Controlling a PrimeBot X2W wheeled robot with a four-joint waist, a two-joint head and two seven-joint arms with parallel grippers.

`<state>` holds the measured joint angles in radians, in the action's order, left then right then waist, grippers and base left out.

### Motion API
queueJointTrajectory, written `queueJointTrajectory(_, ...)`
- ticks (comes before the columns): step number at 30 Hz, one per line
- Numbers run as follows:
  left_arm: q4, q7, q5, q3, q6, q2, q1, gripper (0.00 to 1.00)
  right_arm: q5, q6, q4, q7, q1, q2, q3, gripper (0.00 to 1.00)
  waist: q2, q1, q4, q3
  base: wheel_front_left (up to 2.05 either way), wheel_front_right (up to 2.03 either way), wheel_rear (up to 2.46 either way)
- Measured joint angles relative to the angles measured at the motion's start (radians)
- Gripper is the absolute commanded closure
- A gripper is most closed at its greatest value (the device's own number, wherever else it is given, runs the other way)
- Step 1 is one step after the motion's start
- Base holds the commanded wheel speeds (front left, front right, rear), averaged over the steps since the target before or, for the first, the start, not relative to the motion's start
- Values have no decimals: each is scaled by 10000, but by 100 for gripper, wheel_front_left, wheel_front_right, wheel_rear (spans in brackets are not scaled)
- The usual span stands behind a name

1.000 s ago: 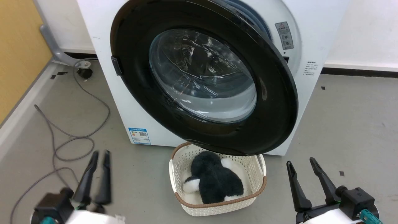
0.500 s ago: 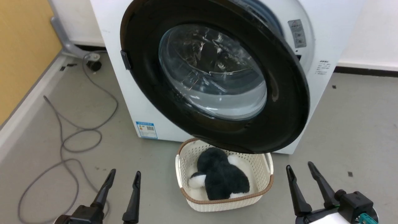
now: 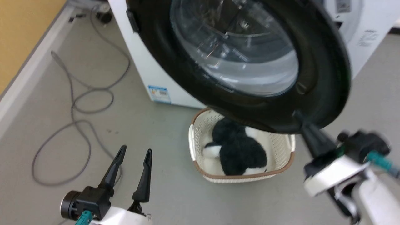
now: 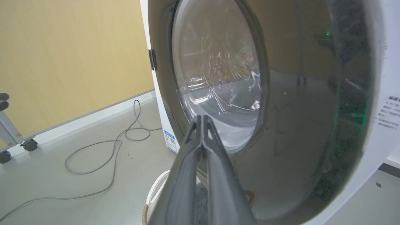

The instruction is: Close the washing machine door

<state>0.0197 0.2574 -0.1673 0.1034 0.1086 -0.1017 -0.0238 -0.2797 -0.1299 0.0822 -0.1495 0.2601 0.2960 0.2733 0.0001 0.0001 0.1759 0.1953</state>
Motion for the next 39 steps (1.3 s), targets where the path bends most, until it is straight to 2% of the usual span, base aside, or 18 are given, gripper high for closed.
queueJointTrajectory(9, -6, 0, 2, 2, 88, 284, 509, 0, -849, -17, 1233, 788, 2038, 1218, -568, 100, 0, 0, 595, 929, 0, 0, 0)
queueJointTrajectory(20, 46, 0, -29, -8, 173, 454, 1074, 0, -1267, -27, 2721, 1392, 4026, 1628, -1611, 100, 0, 1, 1052, 1932, 0, 0, 0)
queueJointTrajectory(30, 38, 0, -54, -15, 176, 491, 1383, 0, -1124, -90, 4243, 1893, 6130, 1779, -2151, 100, 0, 0, 1258, 2581, 0, 0, 0)
queueJointTrajectory(39, -27, 0, -209, -25, 174, 495, 1510, 0, -667, -199, 5204, 1728, 6725, 1281, -2305, 100, 0, 0, 1238, 2618, 0, 0, 0)
